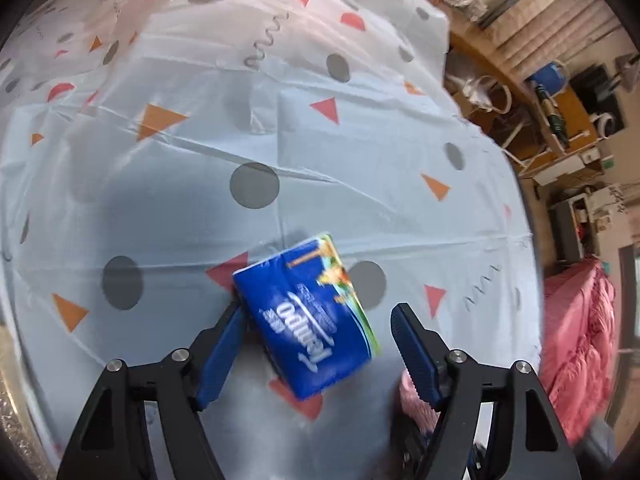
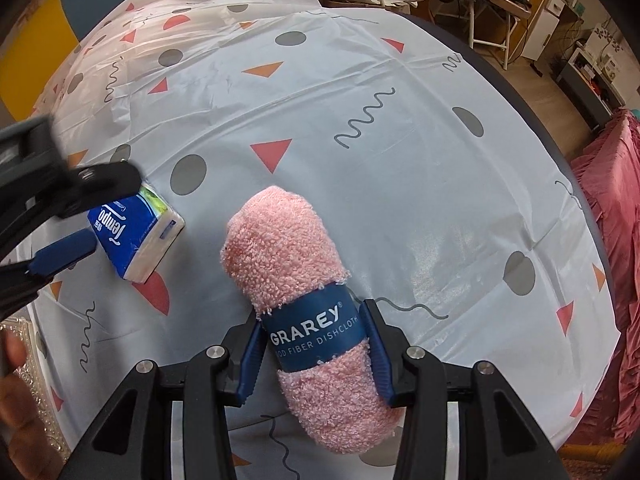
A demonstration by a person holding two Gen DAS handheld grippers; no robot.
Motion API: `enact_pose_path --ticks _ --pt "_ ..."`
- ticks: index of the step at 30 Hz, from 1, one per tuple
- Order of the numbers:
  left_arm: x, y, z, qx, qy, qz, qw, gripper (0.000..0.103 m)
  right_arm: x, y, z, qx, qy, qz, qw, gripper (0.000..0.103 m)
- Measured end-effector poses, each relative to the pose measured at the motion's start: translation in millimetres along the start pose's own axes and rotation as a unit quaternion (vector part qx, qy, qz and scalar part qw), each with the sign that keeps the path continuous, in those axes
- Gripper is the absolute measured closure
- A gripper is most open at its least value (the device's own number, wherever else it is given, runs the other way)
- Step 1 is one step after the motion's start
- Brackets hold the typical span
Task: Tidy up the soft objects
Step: 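Grasp the blue Tempo tissue pack with the left tool while the right tool holds the dishcloth, then carry the Tempo pack into the gold tray and open the left tool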
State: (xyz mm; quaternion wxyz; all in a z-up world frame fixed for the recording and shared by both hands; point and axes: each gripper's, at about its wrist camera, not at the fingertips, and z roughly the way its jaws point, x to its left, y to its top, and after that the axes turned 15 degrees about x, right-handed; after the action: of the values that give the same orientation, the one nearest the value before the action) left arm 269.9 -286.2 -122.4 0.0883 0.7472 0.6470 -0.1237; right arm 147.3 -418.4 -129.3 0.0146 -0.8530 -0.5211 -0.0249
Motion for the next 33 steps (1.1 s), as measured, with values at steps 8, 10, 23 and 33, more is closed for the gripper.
enact_pose_path --ticks 8,10,23,33 --pt "8.5 -20.5 -2.2 -0.032 0.051 0.081 0.9949 0.042 5.0 0.2 1.4 -0.001 -0.006 -0.014 1.000 0.056" --pt "16.4 -34.9 -6.0 -0.036 0.065 0.093 0.9929 0.042 4.6 -0.1 2.1 -0.002 -0.003 -0.017 1.000 0.056" --pt "62.5 -176.1 -5.7 -0.099 0.140 0.192 0.9662 0.041 17.0 -11.2 -8.1 -0.041 0.055 -0.065 0.996 0.066" --pt "65.6 -180.1 -0.7 -0.128 0.143 0.205 0.9599 0.047 37.9 -22.7 3.8 -0.058 0.006 -0.117 0.991 0.060"
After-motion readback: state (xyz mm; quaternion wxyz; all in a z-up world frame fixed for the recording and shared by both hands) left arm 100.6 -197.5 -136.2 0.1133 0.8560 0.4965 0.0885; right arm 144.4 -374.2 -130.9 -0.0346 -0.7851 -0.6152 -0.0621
